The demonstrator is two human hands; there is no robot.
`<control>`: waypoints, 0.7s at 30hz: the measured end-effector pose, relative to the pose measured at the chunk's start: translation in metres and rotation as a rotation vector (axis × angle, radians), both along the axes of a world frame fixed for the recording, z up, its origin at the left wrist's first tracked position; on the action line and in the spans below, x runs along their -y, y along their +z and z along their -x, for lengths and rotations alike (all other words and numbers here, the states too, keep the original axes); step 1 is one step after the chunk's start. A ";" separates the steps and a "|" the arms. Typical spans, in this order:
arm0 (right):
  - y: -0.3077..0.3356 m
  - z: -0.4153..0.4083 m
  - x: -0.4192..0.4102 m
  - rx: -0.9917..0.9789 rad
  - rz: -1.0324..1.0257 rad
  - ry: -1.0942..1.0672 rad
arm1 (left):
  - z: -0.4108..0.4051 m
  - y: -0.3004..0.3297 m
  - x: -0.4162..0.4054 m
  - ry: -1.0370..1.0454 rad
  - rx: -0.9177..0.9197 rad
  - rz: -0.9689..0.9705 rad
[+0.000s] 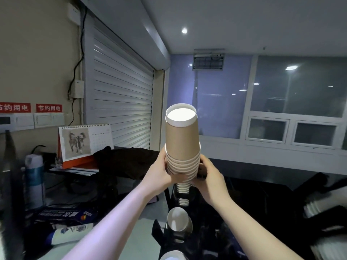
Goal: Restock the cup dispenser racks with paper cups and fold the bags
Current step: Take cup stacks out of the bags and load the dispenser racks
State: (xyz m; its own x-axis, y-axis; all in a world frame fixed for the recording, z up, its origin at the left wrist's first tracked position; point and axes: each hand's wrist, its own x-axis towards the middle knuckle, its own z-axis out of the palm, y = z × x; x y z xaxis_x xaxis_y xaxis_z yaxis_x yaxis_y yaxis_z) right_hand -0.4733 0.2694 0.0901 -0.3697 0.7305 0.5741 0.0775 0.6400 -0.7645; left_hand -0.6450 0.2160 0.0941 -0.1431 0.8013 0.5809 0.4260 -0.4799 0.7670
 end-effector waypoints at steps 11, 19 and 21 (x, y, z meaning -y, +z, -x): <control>0.008 -0.005 0.002 0.132 -0.074 -0.061 | 0.003 0.011 0.001 -0.080 0.023 -0.016; 0.020 -0.011 0.005 0.165 -0.058 -0.059 | -0.005 0.028 0.010 -0.156 0.066 0.015; 0.020 -0.010 0.007 0.166 -0.018 -0.068 | -0.008 0.026 0.011 -0.165 0.045 0.015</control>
